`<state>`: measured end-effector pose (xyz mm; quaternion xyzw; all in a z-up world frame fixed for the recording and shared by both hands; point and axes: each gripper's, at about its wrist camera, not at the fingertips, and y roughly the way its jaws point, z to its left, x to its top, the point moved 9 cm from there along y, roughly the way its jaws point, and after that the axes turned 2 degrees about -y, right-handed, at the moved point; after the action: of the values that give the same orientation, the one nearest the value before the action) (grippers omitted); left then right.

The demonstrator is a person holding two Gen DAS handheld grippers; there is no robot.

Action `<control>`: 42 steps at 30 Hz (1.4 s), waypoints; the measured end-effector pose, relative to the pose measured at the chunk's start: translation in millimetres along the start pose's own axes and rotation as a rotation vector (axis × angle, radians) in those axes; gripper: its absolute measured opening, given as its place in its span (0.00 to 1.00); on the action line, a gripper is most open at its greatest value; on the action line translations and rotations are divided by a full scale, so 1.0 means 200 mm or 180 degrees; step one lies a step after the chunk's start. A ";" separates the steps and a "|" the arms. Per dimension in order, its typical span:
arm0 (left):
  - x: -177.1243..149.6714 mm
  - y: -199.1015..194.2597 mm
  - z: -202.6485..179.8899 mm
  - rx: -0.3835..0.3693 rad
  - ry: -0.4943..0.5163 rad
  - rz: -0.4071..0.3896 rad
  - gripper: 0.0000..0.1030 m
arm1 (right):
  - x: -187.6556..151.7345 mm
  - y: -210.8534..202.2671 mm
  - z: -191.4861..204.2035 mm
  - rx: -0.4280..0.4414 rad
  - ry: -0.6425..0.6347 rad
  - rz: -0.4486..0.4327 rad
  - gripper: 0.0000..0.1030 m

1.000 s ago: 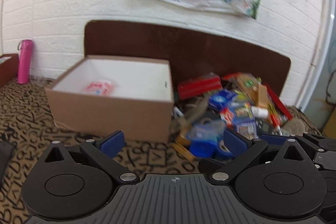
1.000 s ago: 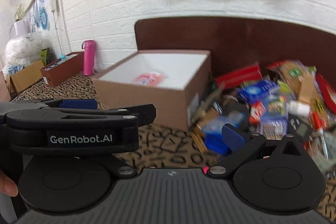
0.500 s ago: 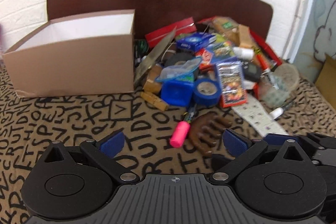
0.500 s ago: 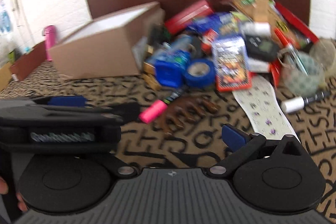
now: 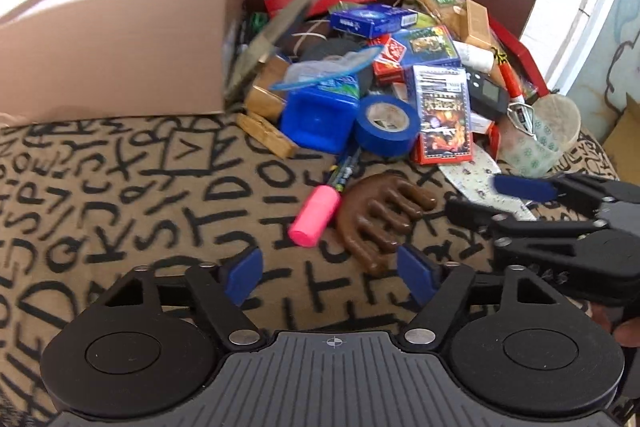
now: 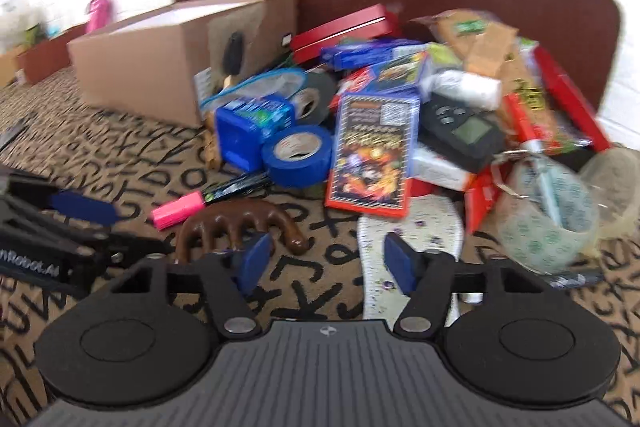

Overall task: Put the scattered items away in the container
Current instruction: 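Grasp the brown comb with the left gripper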

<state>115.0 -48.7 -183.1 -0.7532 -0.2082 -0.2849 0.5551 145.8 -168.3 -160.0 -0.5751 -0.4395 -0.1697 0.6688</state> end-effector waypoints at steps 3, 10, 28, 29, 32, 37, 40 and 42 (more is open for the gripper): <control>-0.01 0.05 -0.02 -0.0014 0.0027 0.0081 0.58 | 0.00 0.05 0.01 0.0087 -0.0099 0.0062 0.39; -0.02 0.09 -0.04 -0.0234 -0.0076 0.0125 0.18 | 0.00 0.15 0.04 0.0258 -0.0058 0.0219 0.23; -0.05 0.00 0.12 -0.0275 -0.0143 0.0162 0.13 | -0.10 -0.04 0.26 0.0286 0.0117 0.0319 0.18; -0.05 0.00 0.12 -0.0285 -0.0153 0.0179 0.11 | -0.10 -0.04 0.25 0.0272 0.0145 0.0329 0.18; -0.05 0.00 0.12 -0.0302 -0.0164 0.0198 0.11 | -0.07 -0.05 0.25 0.0279 0.0208 0.0285 0.18; -0.05 0.01 0.12 -0.0302 -0.0148 0.0200 0.17 | -0.07 0.00 0.24 0.0220 0.0274 0.0347 0.18; -0.05 0.01 0.12 -0.0279 -0.0110 0.0215 0.15 | -0.07 0.01 0.24 0.0188 0.0277 0.0367 0.18; -0.04 0.02 0.11 -0.0267 -0.0094 0.0207 0.31 | -0.07 0.03 0.25 0.0123 0.0250 0.0390 0.18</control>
<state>115.8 -29.0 -197.3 -0.7863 -0.1796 -0.2641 0.5289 123.1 -125.2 -176.2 -0.5808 -0.3801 -0.1424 0.7057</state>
